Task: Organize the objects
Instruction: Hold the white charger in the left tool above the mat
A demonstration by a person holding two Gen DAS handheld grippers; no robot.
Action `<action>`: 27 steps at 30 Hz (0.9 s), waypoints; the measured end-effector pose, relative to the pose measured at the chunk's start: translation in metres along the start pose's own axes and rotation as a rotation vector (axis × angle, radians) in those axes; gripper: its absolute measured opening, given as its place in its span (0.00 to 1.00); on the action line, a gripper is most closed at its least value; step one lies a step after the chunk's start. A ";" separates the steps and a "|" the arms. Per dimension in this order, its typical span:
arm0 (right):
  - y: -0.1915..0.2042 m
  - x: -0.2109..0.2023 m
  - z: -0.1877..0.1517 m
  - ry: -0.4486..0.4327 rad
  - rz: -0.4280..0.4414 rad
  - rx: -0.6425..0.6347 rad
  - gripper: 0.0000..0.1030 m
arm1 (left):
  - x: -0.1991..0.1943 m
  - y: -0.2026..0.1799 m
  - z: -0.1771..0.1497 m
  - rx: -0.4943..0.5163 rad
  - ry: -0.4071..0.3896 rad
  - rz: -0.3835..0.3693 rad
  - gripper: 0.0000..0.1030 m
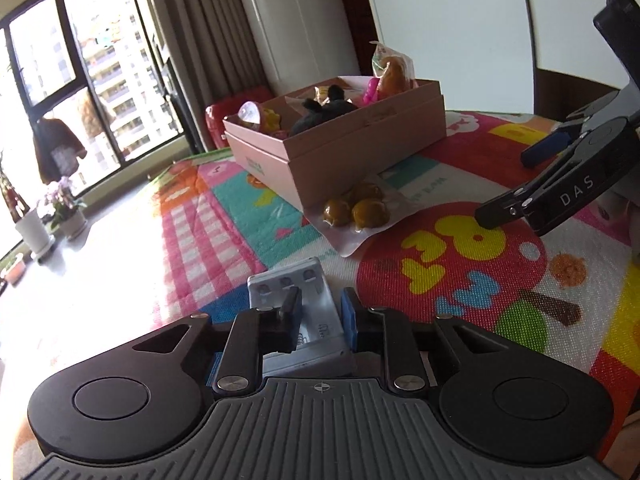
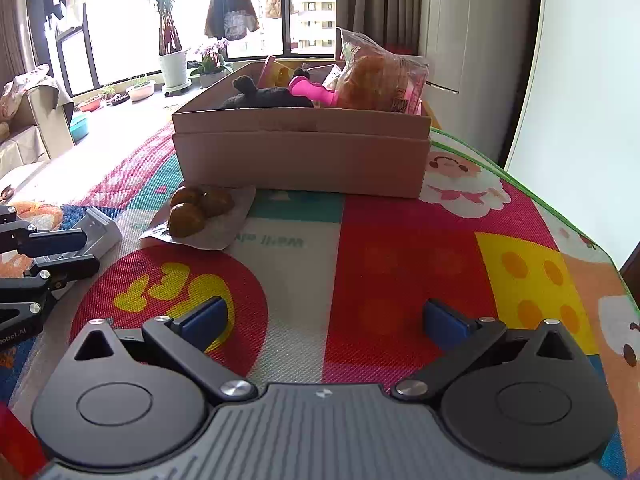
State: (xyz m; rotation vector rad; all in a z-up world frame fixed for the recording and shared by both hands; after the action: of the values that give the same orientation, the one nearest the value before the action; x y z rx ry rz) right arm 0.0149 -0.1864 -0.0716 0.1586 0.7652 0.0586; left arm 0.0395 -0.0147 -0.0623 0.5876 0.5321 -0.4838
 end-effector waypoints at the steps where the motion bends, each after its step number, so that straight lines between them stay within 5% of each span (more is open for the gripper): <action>1: 0.000 0.000 0.000 0.000 0.001 0.000 1.00 | -0.001 0.001 0.000 -0.020 -0.011 -0.027 0.27; 9: 0.000 0.000 0.000 0.000 0.000 0.001 1.00 | 0.001 -0.007 0.007 0.019 -0.006 -0.127 0.33; 12: 0.000 0.000 0.000 0.000 0.000 0.001 1.00 | 0.001 -0.007 0.008 -0.036 -0.022 -0.211 0.43; 17: 0.000 0.000 0.000 0.000 0.000 0.001 1.00 | -0.002 -0.004 0.010 -0.142 -0.051 -0.294 0.43; 19: 0.000 0.000 0.000 0.000 0.001 0.001 1.00 | -0.011 0.001 0.012 -0.164 -0.066 -0.253 0.40; 23: 0.000 0.000 0.000 0.000 0.000 0.001 1.00 | -0.030 0.018 0.009 -0.139 -0.060 -0.035 0.38; 27: 0.000 0.000 0.000 0.000 0.000 0.001 1.00 | -0.018 0.025 0.000 -0.254 -0.005 -0.082 0.39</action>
State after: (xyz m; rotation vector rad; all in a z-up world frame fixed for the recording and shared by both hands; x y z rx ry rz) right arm 0.0144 -0.1860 -0.0713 0.1594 0.7653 0.0585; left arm 0.0405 0.0085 -0.0420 0.3229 0.6035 -0.4860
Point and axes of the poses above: each gripper's, at about its wrist camera, not at the fingertips, and x roughly the way its jaws point, y to its left, z to its top, the point moved 10 cm from there along x, roughly the way its jaws point, and after that the axes turned 12 degrees about x, right-handed, at the moved point
